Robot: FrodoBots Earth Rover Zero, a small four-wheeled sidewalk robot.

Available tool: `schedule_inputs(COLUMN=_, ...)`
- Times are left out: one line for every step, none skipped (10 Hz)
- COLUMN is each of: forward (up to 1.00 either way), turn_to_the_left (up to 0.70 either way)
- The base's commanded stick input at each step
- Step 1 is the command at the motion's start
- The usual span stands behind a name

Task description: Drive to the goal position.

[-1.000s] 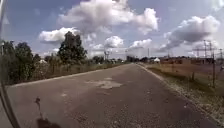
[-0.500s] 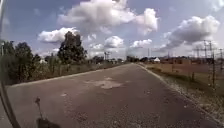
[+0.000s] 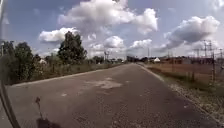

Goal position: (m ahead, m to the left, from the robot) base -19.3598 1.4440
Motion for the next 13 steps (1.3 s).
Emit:
schedule_inputs(forward=0.04, turn_to_the_left=0.0)
schedule_inputs(forward=0.04, turn_to_the_left=0.0)
schedule_inputs(forward=0.04, turn_to_the_left=0.0)
schedule_inputs(forward=0.04, turn_to_the_left=0.0)
schedule_inputs(forward=0.04, turn_to_the_left=0.0)
schedule_inputs(forward=0.04, turn_to_the_left=0.0)
schedule_inputs(forward=0.04, turn_to_the_left=0.0)
schedule_inputs(forward=0.04, turn_to_the_left=0.0)
schedule_inputs(forward=0.04, turn_to_the_left=0.0)
schedule_inputs(forward=0.04, turn_to_the_left=0.0)
schedule_inputs(forward=0.04, turn_to_the_left=0.0)
schedule_inputs(forward=0.04, turn_to_the_left=0.0)
schedule_inputs(forward=0.04, turn_to_the_left=0.0)
